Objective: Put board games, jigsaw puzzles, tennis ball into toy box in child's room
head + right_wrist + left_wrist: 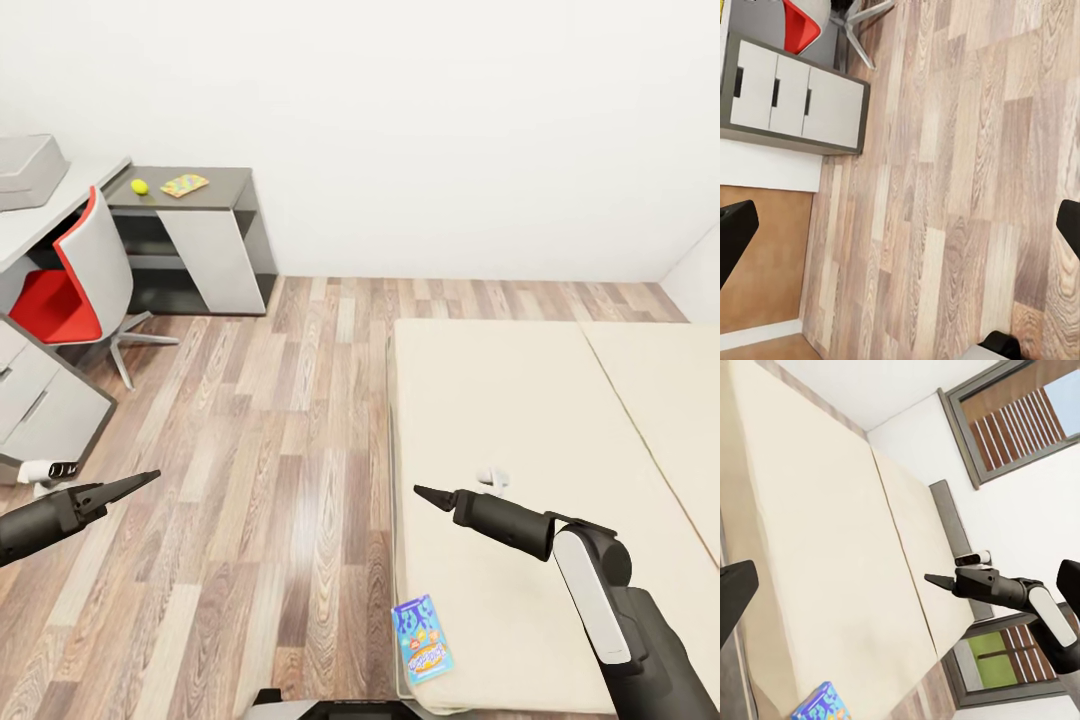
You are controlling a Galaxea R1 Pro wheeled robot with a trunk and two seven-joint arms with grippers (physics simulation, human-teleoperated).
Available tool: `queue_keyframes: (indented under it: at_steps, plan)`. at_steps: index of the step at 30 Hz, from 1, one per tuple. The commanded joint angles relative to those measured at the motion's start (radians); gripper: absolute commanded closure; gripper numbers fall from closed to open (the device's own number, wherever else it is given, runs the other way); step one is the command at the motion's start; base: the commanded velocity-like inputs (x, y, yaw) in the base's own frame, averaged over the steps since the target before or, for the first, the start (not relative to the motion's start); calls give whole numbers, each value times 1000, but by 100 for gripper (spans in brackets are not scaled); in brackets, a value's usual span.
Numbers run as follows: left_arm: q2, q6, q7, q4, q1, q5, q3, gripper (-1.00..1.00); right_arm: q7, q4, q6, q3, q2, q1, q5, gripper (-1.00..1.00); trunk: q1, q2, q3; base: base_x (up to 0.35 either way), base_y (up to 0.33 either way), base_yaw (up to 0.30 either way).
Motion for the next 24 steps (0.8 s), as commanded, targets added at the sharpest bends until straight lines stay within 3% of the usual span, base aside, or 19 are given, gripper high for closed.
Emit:
queue_keyframes:
  at_steps: [1, 24]
  plan:
    - [0, 11, -5, 0, -1, -2, 0, -100, 5, 0, 5, -2, 0, -1, 3, -100, 1, -2, 0, 0, 0, 0]
    - [0, 11, -5, 0, -1, -4, 0, -100, 3, 4, 4, -5, 1, -1, 3, -100, 1, -2, 9, 0, 0, 0]
